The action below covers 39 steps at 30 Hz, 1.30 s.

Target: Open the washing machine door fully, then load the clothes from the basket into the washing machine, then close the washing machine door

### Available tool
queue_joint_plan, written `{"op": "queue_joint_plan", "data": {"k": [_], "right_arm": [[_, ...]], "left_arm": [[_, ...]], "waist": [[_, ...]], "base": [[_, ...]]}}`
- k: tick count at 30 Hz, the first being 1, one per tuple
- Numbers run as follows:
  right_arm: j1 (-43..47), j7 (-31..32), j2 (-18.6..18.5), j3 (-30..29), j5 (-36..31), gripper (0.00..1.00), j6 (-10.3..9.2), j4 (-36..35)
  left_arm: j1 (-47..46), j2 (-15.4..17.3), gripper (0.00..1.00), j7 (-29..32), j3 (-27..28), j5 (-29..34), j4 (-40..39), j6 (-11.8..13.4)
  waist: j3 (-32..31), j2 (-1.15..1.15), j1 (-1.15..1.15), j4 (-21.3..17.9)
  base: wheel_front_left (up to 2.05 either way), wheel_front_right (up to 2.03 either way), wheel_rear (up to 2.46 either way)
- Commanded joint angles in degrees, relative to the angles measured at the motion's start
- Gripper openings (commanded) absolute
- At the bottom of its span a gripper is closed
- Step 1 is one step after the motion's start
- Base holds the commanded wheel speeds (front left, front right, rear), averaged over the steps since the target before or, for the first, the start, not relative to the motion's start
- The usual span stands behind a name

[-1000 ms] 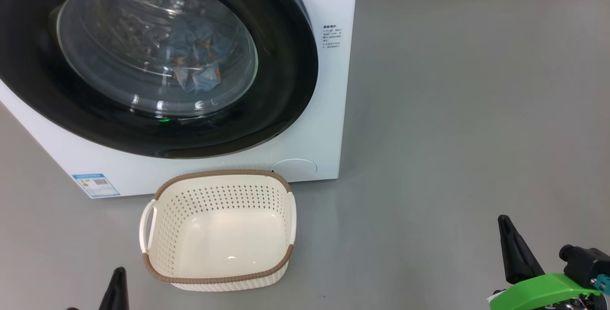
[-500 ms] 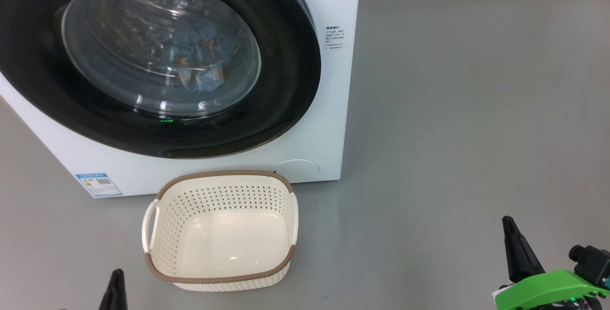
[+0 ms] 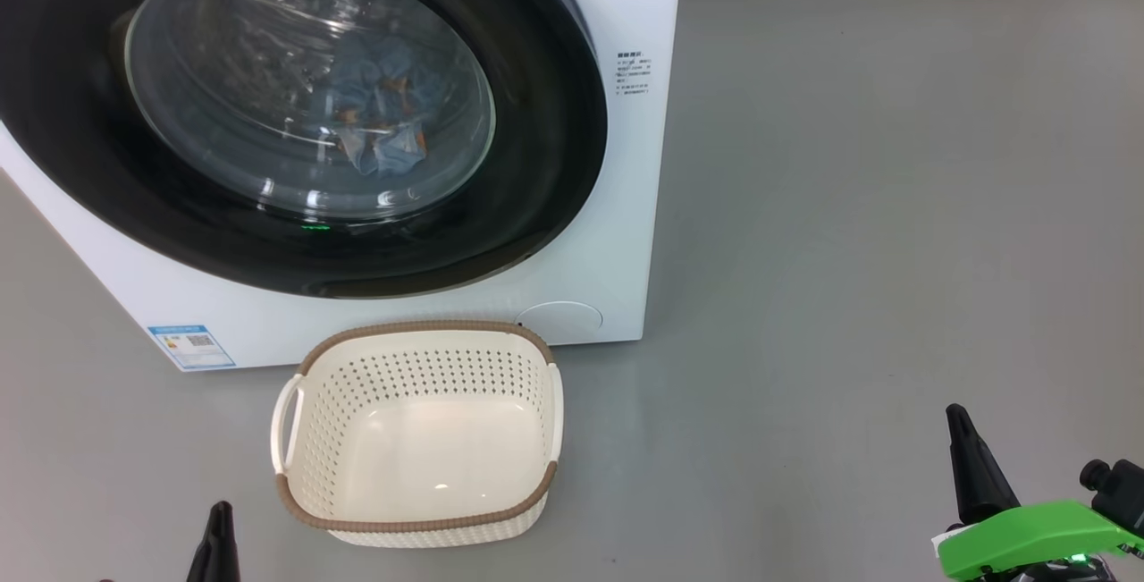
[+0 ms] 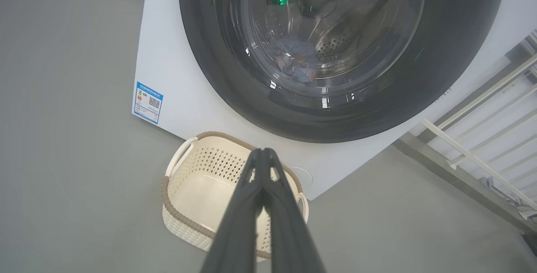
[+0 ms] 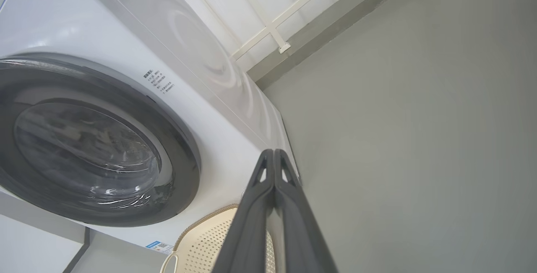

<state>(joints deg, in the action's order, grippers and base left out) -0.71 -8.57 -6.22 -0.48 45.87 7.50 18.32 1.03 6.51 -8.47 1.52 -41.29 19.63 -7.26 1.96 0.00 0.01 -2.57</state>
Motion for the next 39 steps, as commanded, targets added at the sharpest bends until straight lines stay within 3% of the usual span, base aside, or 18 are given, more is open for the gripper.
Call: {"op": "queue_joint_plan", "data": {"k": [1, 39], "right_arm": [[-2.2, 0.2, -0.5, -0.3, 1.2, 0.0, 0.0, -1.6], [-3.6, 6.6, 1.1, -2.7, 21.0, 0.0, -0.01, -2.8]], "left_arm": [[-2.3, 0.7, 0.0, 0.4, 1.1, -1.5, -1.8, -0.1], [-4.4, -1.2, 0.0, 6.8, 2.8, -23.0, -3.5, -0.1]], "waist": [[0.0, 0.0, 0.0, 0.0], [-0.8, 0.0, 0.0, 1.1]], "base": [[0.0, 0.0, 0.0], [0.0, 0.0, 0.0]]}}
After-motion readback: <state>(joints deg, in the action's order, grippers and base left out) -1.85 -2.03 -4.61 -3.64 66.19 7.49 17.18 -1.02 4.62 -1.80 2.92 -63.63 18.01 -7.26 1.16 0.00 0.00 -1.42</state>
